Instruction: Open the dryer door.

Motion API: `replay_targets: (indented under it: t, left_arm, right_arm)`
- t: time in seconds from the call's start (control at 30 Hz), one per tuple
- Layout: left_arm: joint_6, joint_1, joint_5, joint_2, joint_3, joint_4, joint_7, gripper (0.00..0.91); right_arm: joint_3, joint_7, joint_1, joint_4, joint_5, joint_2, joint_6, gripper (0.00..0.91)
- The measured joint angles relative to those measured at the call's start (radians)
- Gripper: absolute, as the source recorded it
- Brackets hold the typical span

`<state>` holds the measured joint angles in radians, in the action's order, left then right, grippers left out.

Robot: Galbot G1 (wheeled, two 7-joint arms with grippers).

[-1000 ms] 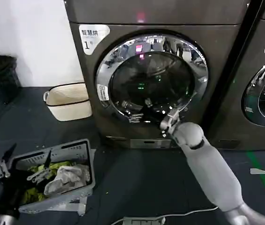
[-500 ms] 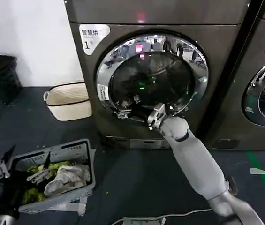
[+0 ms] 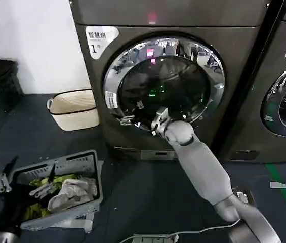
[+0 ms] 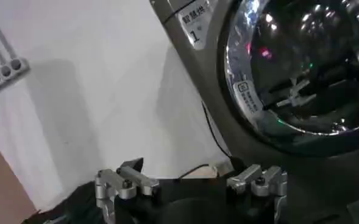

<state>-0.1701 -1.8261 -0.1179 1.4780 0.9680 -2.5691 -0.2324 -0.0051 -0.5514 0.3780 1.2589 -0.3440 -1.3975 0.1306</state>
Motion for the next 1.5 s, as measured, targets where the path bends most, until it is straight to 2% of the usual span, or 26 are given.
replay_targets:
  t: [0.6,0.97,1.5]
  left_arm:
    - [0.011,0.001,0.002,0.001,0.0,0.0,-0.002,0.907]
    - [0.015,0.004,0.002,-0.001,0.002,0.0,-0.002,0.907]
    - [0.024,0.093,0.113,-0.056,0.069,0.0,-0.02,0.907]
  right_arm:
    - [-0.02,-0.072,-0.041,-0.054,0.02,-0.025,-0.001,0.907]
    - [-0.029,-0.209,-0.011,0.015,0.034,0.004,0.023,0.907]
    - [-0.001,-0.368,0.027,0.103,-0.031,0.06,0.007,0.907]
